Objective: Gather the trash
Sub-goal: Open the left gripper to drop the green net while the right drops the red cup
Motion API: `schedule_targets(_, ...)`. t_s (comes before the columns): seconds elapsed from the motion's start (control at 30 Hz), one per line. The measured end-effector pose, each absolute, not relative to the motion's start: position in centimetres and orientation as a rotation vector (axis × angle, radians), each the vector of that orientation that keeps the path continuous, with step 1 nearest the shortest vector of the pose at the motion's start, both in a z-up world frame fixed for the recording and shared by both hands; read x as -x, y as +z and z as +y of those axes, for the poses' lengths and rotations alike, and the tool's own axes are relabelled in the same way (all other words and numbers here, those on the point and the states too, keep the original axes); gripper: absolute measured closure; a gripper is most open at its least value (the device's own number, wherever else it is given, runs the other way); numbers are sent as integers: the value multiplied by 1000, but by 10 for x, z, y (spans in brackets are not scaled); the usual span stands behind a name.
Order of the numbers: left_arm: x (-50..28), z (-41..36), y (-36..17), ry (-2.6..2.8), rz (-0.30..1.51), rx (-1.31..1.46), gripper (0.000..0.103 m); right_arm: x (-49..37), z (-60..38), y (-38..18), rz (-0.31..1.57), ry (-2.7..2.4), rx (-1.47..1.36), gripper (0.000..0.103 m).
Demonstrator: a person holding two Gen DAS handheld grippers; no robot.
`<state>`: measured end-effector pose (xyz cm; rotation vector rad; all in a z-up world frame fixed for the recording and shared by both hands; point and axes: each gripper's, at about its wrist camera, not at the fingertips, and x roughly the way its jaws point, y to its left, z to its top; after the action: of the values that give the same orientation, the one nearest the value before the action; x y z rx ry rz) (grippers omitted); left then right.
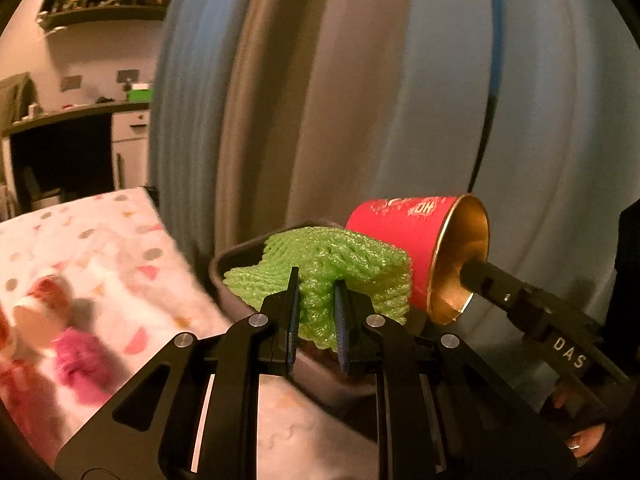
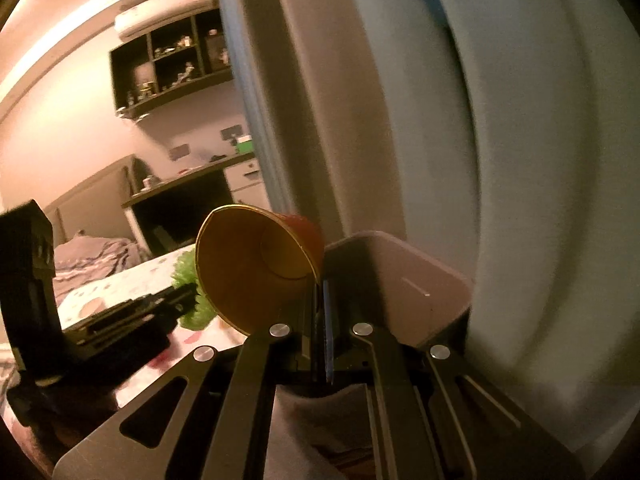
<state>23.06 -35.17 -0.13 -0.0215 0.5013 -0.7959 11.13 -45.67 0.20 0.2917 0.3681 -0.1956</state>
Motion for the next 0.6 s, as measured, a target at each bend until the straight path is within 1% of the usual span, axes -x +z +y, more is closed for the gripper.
schedule_targets(0.3, -258, -386, -29, -882, 575, 52, 87, -130, -477, -12, 406, -246, -322, 99)
schedule_targets(0.4, -261, -392, -39, -900, 614, 49, 82, -136, -479, -18, 428, -248, -326, 99)
schedule_targets(0.47, -264, -391, -44, -899, 634, 62, 74, -141, -480, -23, 446, -246, -334, 99)
schedule_targets(0.53, -266, -386, -48, -905, 650, 90, 57, -144, -485, -27, 458, -248, -337, 99)
schedule_targets(0.6, -267, -379, -48, -897, 650, 120, 48, -146, -488, -31, 469, -250, -344, 99)
